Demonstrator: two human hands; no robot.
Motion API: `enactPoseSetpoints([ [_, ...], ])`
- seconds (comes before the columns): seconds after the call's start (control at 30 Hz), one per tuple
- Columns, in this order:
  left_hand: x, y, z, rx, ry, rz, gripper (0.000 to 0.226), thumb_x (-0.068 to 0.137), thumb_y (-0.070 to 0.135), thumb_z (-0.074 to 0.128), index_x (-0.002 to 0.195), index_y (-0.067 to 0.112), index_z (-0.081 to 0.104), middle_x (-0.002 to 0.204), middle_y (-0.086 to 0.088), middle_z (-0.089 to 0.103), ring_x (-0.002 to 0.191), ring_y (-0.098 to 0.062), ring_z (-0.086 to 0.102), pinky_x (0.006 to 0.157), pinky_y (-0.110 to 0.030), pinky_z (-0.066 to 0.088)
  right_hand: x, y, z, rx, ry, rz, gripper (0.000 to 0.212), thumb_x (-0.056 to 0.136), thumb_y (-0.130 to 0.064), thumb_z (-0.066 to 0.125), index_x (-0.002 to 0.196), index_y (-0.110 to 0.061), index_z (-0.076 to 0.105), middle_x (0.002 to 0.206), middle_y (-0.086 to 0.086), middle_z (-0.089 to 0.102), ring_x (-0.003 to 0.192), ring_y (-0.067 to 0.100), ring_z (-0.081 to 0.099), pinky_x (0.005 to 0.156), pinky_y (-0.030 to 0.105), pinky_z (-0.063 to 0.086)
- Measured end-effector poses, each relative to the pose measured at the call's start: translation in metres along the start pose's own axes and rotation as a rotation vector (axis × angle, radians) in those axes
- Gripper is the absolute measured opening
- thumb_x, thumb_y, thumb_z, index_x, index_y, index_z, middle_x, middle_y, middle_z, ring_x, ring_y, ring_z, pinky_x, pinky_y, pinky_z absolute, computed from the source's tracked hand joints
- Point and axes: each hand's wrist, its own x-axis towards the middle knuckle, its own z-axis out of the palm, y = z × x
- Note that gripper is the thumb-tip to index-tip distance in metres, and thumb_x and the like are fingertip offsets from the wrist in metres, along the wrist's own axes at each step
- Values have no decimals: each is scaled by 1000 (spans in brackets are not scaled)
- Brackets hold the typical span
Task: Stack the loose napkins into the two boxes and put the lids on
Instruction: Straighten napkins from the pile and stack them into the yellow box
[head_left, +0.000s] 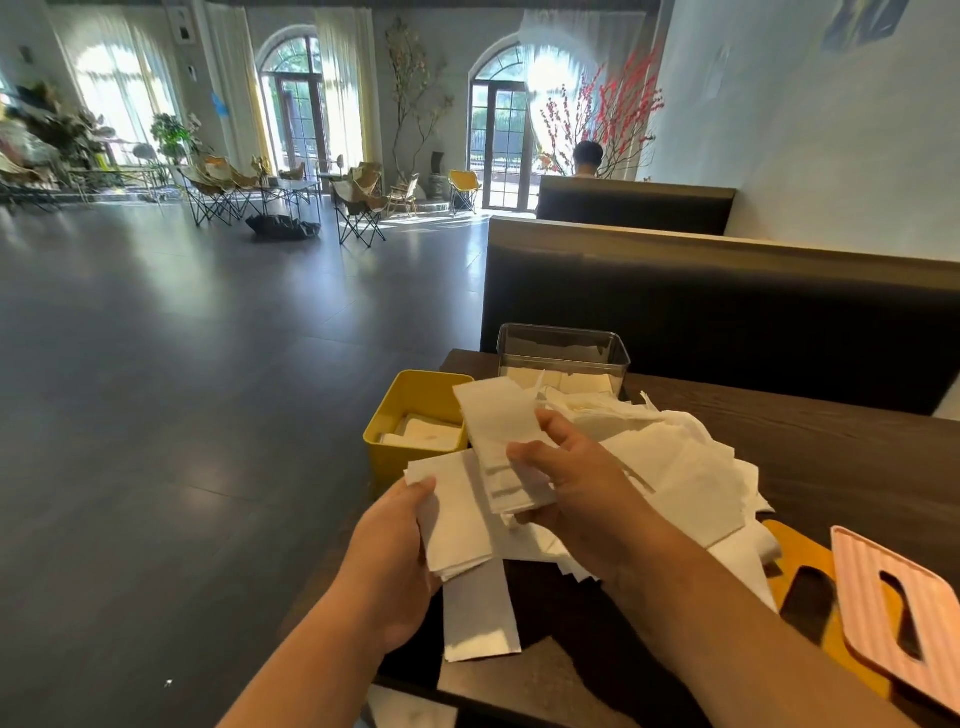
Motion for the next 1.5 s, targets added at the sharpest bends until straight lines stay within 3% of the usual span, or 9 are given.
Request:
enactPoseSetpoints([
  [0.23,-1,-4,4,-190,-104,10,47,110,47,38,136,18,65,122,-16,76,111,-34,75,103,-59,53,-3,27,22,-548,32,-193,29,103,-30,62,132,-29,65,121,-10,73,105,9,70,87,28,59],
  [0.47,0,-4,-2,-47,-103,-5,34,110,35,46,136,20,63,120,-15,77,109,-35,75,90,-50,60,10,36,12,-939,122,-275,18,97,-35,63,115,-31,62,117,-11,59,108,13,55,88,32,51],
  [0.57,2,-4,-6,39,-129,25,30,110,21,46,136,25,63,119,-12,77,109,-36,74,87,-50,62,15,28,12,-680,92,-128,27,99,-34,62,125,-30,54,120,-8,60,105,12,59,77,26,49],
  [0.67,1,-2,-8,99,-172,25,32,110,12,46,134,27,63,117,-11,78,106,-37,75,90,-56,62,24,20,10,-344,74,22,20,100,-33,59,119,-27,60,115,3,68,103,22,66,80,39,56],
  [0.83,2,0,-13,142,-252,-5,35,107,10,51,137,25,60,120,-12,77,108,-38,75,91,-58,61,33,19,12,-302,94,-156,30,102,-12,61,119,-36,61,115,-12,65,101,10,65,72,22,56],
  [1.0,3,1,-13,117,-255,-54,28,107,22,55,133,28,59,114,-8,79,103,-35,77,78,-46,63,31,10,16,-435,194,-385,33,102,-16,66,121,-42,56,112,-23,57,100,4,61,64,7,53],
  [1.2,3,2,-14,113,-277,-22,36,98,43,55,130,27,60,113,-8,80,99,-29,78,94,-49,58,10,-19,17,-319,119,-491,29,101,-17,67,118,-38,60,120,-10,64,106,15,66,71,18,60],
  [1.4,10,-1,-16,58,-249,-23,61,88,68,52,139,35,55,126,-7,76,114,-34,74,97,-56,58,-4,-33,20,-161,9,-424,22,100,-15,68,113,-32,65,110,-9,70,102,19,69,72,28,63],
  [1.5,8,-2,-16,45,-265,12,56,88,71,47,134,41,56,120,-1,78,109,-29,76,97,-58,58,3,-20,22,-245,41,-370,20,99,-16,70,110,-32,67,107,-12,69,99,14,68,75,25,63],
])
